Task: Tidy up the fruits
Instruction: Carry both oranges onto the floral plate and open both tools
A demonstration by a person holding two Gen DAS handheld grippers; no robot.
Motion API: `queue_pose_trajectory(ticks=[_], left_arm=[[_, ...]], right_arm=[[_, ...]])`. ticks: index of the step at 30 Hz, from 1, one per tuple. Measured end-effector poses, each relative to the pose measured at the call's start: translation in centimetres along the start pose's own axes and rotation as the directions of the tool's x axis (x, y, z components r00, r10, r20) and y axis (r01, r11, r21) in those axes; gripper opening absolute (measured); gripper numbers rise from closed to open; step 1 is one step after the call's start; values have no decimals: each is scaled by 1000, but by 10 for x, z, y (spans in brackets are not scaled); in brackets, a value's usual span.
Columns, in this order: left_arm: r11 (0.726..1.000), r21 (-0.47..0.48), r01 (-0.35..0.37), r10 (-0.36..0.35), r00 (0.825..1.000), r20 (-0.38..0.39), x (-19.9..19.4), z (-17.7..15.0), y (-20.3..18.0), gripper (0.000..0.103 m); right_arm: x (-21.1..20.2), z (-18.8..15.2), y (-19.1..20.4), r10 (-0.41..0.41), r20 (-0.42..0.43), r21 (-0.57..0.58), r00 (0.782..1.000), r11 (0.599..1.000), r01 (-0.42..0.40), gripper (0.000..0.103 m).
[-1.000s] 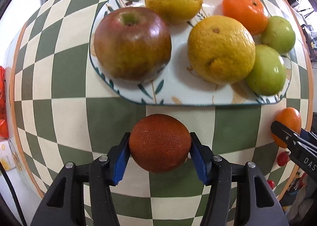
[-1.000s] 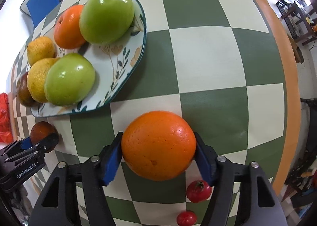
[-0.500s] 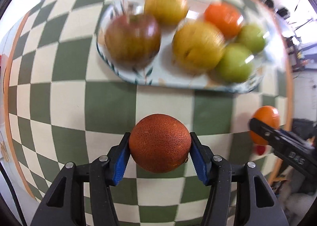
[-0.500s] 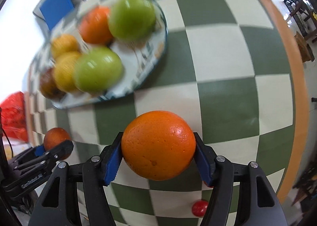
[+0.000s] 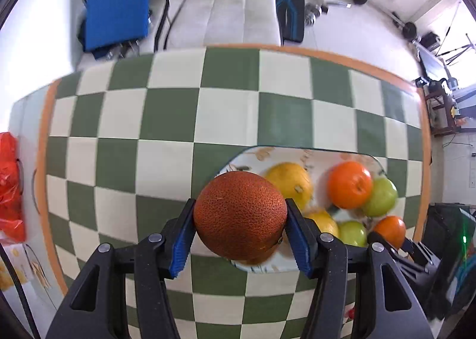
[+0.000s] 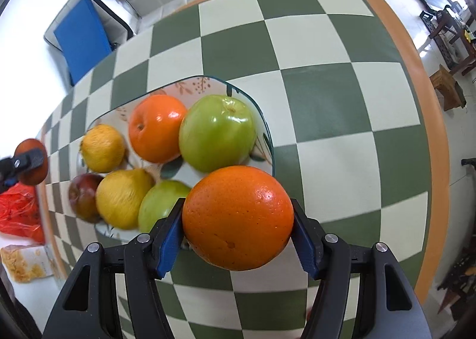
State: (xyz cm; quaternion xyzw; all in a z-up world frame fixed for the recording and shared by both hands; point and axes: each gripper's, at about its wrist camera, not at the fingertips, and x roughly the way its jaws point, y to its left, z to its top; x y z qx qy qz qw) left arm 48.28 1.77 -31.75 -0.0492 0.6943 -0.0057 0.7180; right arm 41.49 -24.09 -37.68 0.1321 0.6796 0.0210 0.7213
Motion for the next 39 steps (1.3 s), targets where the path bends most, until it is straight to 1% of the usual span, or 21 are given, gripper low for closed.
queue_pose_trajectory(ticks=[4,6,9,11,12,14,15,17,19,22,25,27,29,30,32,34,36,38,39], left_arm=[[1000,-29,6,-9,995,-97,33,15,11,55],[999,-39,24,-29,991,-133,44,17,14,55],[999,-38,32,-38,983,-180,56,16,15,55],[999,-43,24,-31,982,-184,58,14,16,55],[999,-43,32,-39,982,-185,59,14,17,56],[998,-45,31,-39,983,-182,59,13,17,62],[999,-43,33,-41,983,-178,58,13,18,64],[998,-45,35,-42,985,-168,56,12,20,78],[998,-53,38,-46,986,-160,54,11,22,85],[998,-62,27,-36,989,-144,50,9,27,85],[998,-59,5,-12,994,-111,39,5,31,85],[999,-47,-13,10,997,-74,26,-1,30,85],[999,-29,-38,37,999,-35,14,-10,23,85],[999,-15,-51,51,999,-4,6,-20,19,85],[997,5,-73,73,997,29,-4,-31,12,85],[995,20,-95,94,993,68,-13,-48,7,85],[994,28,-105,101,990,100,-19,-61,3,85],[995,35,-95,90,988,122,-27,-80,-4,85],[995,38,-93,87,988,127,-26,-83,-3,85]], right_arm=[[2,7,2,-8,0,26,1000,1000,8,68],[3,7,-1,6,0,48,1000,999,-6,68],[7,7,-6,37,-6,73,999,997,-37,68],[8,6,-11,61,-18,87,998,995,-59,68],[8,5,-12,66,-20,89,998,994,-64,69],[3,4,-15,72,-11,88,997,994,-71,69],[2,3,-15,72,-5,89,997,993,-71,70],[-3,4,-15,79,6,92,997,993,-79,72],[-4,6,-14,84,7,94,996,992,-84,74],[-7,6,-14,79,13,101,997,992,-79,75],[-14,4,-12,65,24,95,998,993,-67,77],[-21,1,-8,27,46,70,999,997,-30,86],[-29,-4,-2,-24,68,22,997,999,22,92],[-33,-7,3,-56,80,-2,995,998,56,93],[-41,-16,14,-105,110,-52,988,993,111,94],[-48,-25,21,-133,134,-78,982,986,144,95],[-56,-32,27,-142,157,-97,977,983,158,95],[-68,-41,33,-149,186,-114,971,979,172,95],[-72,-44,35,-151,195,-121,969,977,176,95]])
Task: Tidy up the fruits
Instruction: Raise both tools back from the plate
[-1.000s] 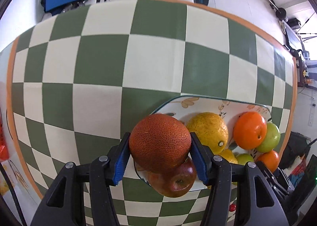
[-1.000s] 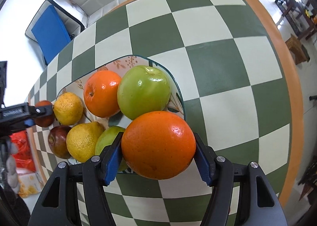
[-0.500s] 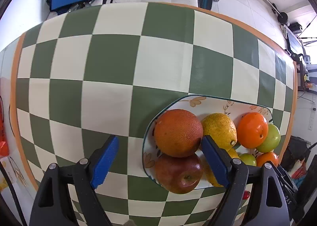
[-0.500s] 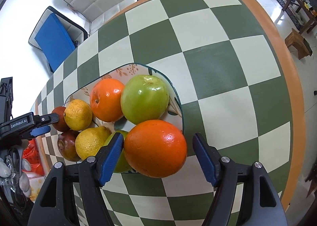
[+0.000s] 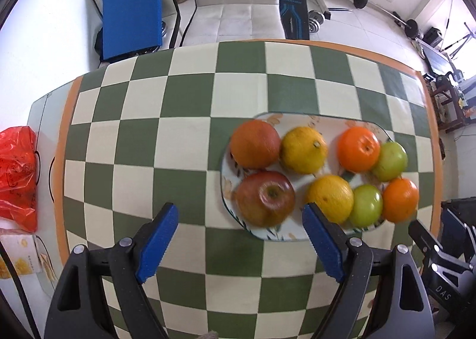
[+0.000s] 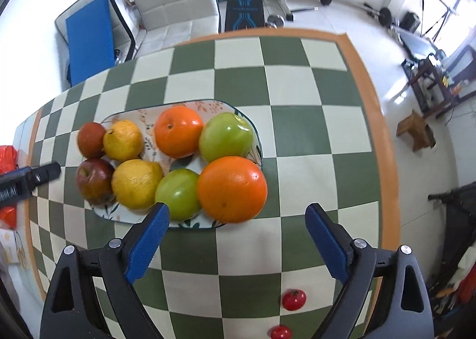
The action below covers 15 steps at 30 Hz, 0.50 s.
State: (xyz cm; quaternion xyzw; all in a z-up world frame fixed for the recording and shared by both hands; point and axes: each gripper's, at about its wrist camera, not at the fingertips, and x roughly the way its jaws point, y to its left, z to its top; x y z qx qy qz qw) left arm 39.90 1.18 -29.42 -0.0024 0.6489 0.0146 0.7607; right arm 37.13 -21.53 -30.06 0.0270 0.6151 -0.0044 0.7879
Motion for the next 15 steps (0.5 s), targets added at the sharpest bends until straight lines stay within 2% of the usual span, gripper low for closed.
queue_pose_trajectory(ticks=[6,15], left_arm=[[1000,14,19,-20,998,67,-33,-24,-11,85],[999,19,42,-45,983,175,-92,-52,-19,85]], right_arm=[[-40,-17,5,-20,69,-30,997,999,22,95],[-107,-38,0,-8,174,-33,985,999,14,95]])
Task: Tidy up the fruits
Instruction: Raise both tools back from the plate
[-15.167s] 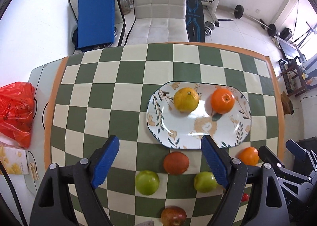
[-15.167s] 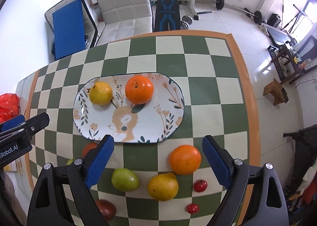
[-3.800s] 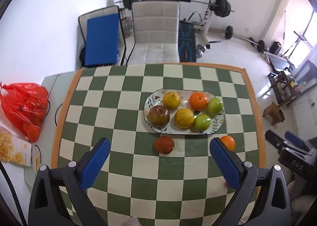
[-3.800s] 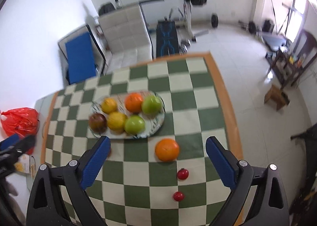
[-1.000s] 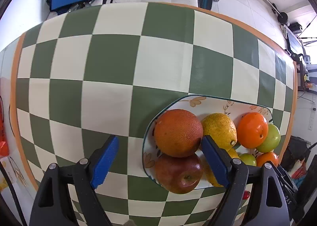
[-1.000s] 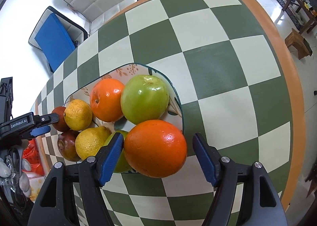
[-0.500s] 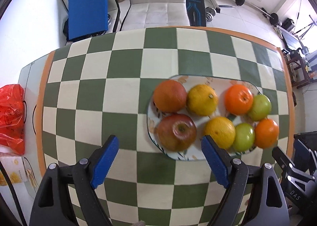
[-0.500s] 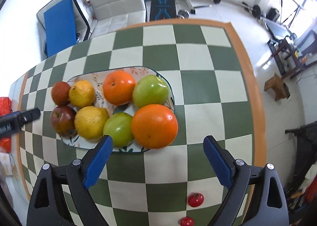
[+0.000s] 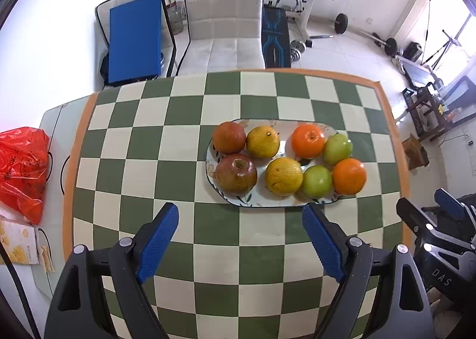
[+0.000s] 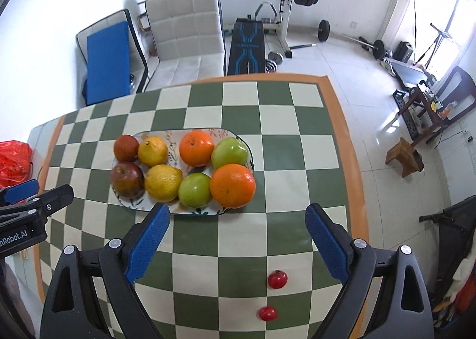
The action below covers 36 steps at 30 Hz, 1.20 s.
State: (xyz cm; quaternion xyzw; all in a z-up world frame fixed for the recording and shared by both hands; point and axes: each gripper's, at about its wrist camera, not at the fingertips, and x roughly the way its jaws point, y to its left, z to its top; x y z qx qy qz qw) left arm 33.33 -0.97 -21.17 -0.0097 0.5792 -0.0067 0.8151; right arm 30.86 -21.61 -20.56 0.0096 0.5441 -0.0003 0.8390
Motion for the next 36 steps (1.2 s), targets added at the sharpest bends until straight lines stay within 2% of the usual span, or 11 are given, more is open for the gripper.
queue_pose_trajectory(ticks=[11,17,23,30,36], left_arm=[[1000,10,17,-18,993,117,-76,-27,-10,85],[999,20,28,-31,982,185,-118,-45,-15,85],[999,11,37,-39,974,222,-147,-56,-13,85],[999,9,54,-54,966,251,-173,-67,-13,85],[998,23,55,-59,962,267,-183,-76,-17,85]], right_arm=[[-91,-20,0,32,124,-13,992,999,-31,95],[-145,-34,-1,46,192,-17,980,999,-44,95],[-190,-47,-2,62,242,-15,968,998,-61,95],[-231,-55,3,69,291,-30,954,998,-63,95],[-243,-60,5,73,303,-37,950,997,-65,95]])
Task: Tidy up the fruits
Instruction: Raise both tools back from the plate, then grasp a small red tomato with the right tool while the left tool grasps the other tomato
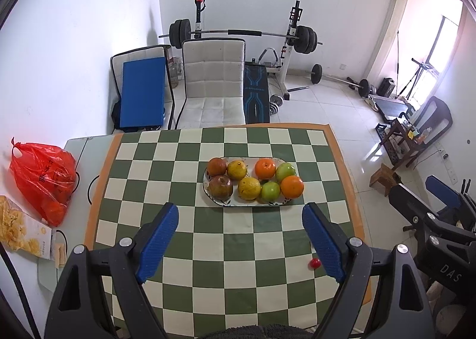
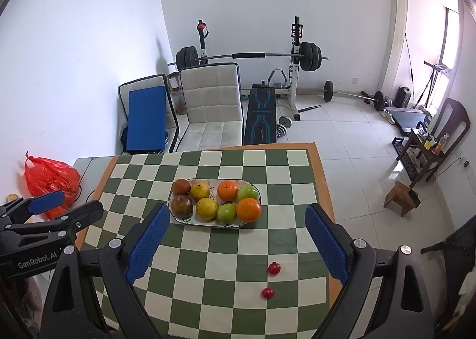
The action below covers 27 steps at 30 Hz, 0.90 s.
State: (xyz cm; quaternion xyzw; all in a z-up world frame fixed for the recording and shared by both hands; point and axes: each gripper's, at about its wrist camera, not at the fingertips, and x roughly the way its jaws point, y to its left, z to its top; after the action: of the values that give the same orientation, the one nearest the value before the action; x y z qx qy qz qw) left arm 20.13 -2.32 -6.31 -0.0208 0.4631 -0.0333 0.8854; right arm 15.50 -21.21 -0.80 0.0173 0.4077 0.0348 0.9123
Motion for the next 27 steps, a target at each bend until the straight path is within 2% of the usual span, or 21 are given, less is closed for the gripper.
queue_pose_trajectory(ticks=[6,9,10,11,13,16,17,19,21,22,24,27], left_arm=[[1000,-5,-2,2,1000,-6,-1,-3,0,85],[1000,-9,4,-4,1000,-13,1,-3,0,85],[1000,-8,1,-1,1000,-20,4,-3,0,88],[1000,-4,-9,9,999,-30,9,-2,-1,99],[999,10,-37,38,998,-40,22,-1,-4,102],[996,41,-79,82,994,-73,50,-1,-12,102],[995,52,-87,91,992,-92,62,-3,-15,102],[990,90,-105,117,982,-148,92,-9,-24,102],[985,136,-105,133,968,-215,127,-18,-38,102],[980,166,-114,153,957,-247,145,-24,-46,102],[973,209,-102,164,937,-310,176,-35,-59,102],[962,260,-84,184,903,-388,214,-51,-77,102]], right_arm=[[0,0,1,20,-11,11,1000,1000,-20,95],[5,0,-9,51,-19,62,999,997,-50,95],[10,-2,-15,63,-33,84,998,995,-60,95],[16,-4,-22,74,-51,107,996,992,-68,95],[35,-12,-38,76,-97,146,992,987,-62,95],[78,-40,-68,42,-193,198,980,980,-3,95],[100,-56,-79,36,-247,217,968,976,19,94],[140,-86,-98,40,-338,254,940,966,51,87],[179,-118,-111,63,-429,288,901,955,71,69],[201,-138,-117,84,-475,312,876,947,78,67],[232,-169,-123,110,-529,342,842,935,94,62],[262,-205,-125,146,-582,367,800,925,99,59]])
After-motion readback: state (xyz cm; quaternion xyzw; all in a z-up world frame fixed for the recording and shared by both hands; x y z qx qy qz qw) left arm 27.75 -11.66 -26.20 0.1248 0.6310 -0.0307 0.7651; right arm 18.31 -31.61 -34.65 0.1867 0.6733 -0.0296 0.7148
